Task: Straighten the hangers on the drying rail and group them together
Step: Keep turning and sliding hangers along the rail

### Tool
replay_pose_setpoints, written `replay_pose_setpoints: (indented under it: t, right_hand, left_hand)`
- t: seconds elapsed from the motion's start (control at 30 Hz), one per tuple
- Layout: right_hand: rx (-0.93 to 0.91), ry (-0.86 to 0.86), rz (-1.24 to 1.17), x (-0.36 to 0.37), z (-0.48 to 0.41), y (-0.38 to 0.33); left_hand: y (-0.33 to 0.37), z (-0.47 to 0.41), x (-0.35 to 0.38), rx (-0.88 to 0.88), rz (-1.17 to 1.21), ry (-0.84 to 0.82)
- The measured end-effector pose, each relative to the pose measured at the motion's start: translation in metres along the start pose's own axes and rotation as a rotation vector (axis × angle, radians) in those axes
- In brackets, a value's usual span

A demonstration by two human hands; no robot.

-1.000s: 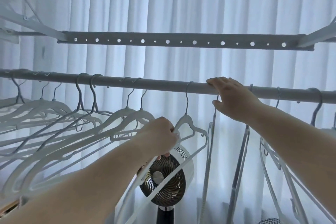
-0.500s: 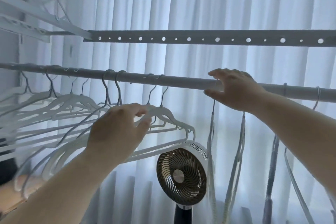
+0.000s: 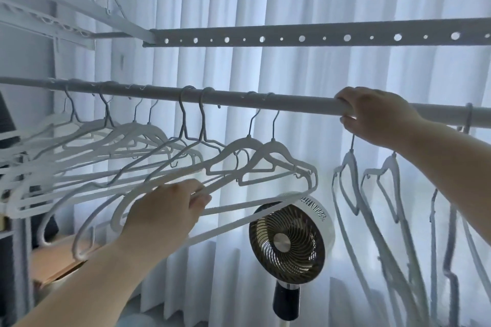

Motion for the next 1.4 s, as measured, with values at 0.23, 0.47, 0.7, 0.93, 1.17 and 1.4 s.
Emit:
replay_pose_setpoints:
  t: [0.23,0.47,0.7,0.93,1.17,1.4]
  right_hand:
    - [-0.001,0.003,0.013,-0.001,0.005,0.0]
    - [0.026,-0.018,0.031,-0.002,0.007,-0.006]
    - [0.053,-0.064,0.031,-0.003,0.008,-0.009]
    - [0.02,-0.085,0.014,-0.005,0.011,-0.015]
    - [-0.03,-0.138,-0.015,-0.012,0.02,-0.012]
    - [-0.109,-0.148,-0.042,-0.012,0.039,-0.006]
  left_hand:
    - [0.005,-0.002,-0.002,0.015,0.134,-0.005]
    - [0.016,-0.013,-0.005,0.076,0.15,0.049]
    - [0.029,-0.017,0.011,0.094,0.122,0.012]
    - [0.033,-0.006,0.013,0.04,0.112,0.014]
    - [0.057,-0.019,0.017,0.021,-0.045,-0.089]
    - [0.052,0.023,0.025,-0.083,-0.029,-0.102]
Point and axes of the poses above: each hand's wrist, its own z-axis away from the middle knuckle, its own x-axis out of the palm, y = z × x, the point moved 3 cm from there along -z, towards the middle knuckle, and after that the axes turned 5 degrees about x, right-handed, at the moved point
